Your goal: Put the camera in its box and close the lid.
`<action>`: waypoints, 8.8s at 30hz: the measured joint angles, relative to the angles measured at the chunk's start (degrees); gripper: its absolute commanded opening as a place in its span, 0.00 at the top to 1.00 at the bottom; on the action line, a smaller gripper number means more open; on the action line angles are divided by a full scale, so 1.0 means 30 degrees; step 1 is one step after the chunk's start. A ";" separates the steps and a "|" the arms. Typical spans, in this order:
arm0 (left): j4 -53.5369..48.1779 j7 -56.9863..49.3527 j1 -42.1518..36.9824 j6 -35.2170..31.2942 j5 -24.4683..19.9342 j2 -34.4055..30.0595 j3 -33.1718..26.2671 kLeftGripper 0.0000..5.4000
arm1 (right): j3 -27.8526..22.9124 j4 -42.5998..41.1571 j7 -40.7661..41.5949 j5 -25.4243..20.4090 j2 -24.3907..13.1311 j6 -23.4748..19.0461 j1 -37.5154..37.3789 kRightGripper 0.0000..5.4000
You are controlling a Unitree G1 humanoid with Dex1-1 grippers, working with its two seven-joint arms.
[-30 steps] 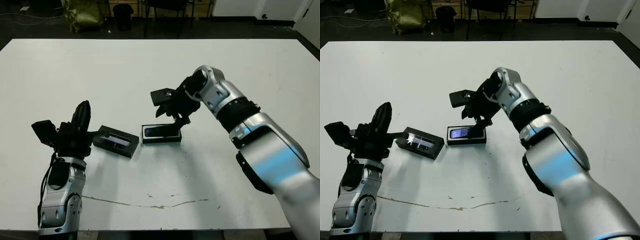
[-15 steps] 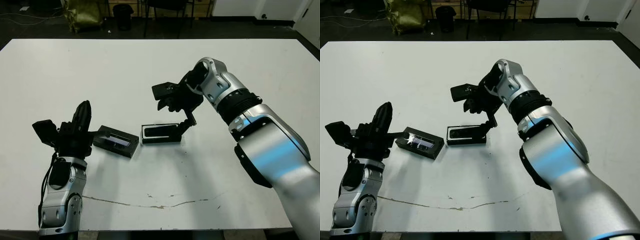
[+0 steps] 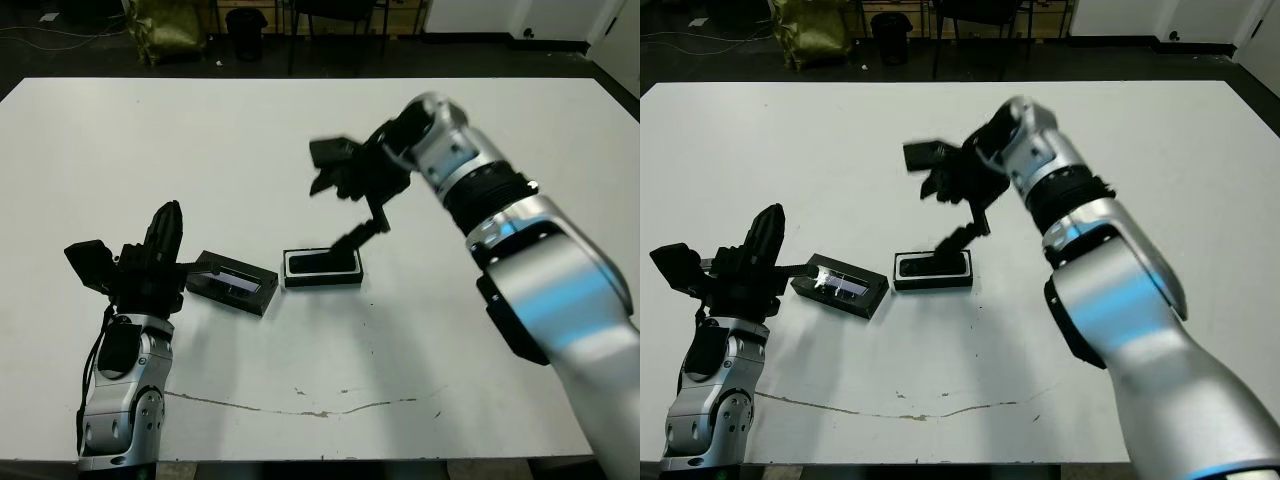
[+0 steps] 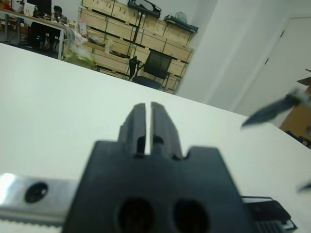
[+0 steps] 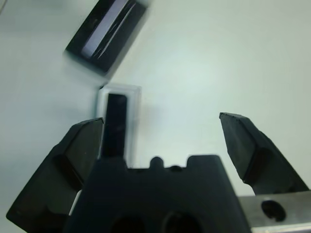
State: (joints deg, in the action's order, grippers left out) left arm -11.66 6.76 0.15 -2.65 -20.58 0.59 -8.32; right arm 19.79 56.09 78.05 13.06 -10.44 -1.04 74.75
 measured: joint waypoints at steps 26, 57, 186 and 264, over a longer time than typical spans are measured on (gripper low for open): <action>0.0423 0.0547 -0.0104 0.0351 -0.0269 0.0020 -0.0018 1.00 | -0.2242 -1.8993 -1.7467 -0.1373 0.0523 0.1144 -1.8727 1.00; 0.0409 0.0365 -0.0062 0.0459 -0.0168 0.0061 0.0056 1.00 | -0.0047 -1.8311 -2.0932 0.0819 0.2788 -0.3468 -1.9002 1.00; 1.6881 2.8474 -1.9736 0.2319 0.1428 -1.4838 1.6373 0.09 | -0.8253 -2.3662 -1.9833 -0.8120 -0.0723 -0.0649 -2.6701 1.00; 2.6678 2.8478 -2.1455 0.8473 1.1342 -0.9495 1.4247 0.00 | -0.8034 -2.4167 -1.9647 -0.8656 -0.0715 -0.1816 -2.7700 1.00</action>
State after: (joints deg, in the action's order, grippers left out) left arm 68.38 92.20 -64.21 22.77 13.45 -27.90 34.42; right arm -4.31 -16.41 19.11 -12.91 -12.58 -6.49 -8.35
